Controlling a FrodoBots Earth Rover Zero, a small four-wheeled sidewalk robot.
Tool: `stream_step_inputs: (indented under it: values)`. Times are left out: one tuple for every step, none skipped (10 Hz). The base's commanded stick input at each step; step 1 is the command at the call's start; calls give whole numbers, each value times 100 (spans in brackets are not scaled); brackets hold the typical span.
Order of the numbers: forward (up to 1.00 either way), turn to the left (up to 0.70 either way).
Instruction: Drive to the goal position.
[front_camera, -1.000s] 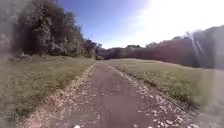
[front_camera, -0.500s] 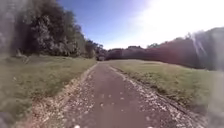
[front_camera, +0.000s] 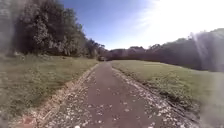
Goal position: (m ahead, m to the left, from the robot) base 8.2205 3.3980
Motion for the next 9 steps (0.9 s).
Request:
stream_step_inputs:
  values:
    - [70,0]
    - [70,0]
    - [70,0]
    - [70,0]
    - [70,0]
    - [70,0]
    - [70,0]
    - [70,-2]
    - [70,-19]
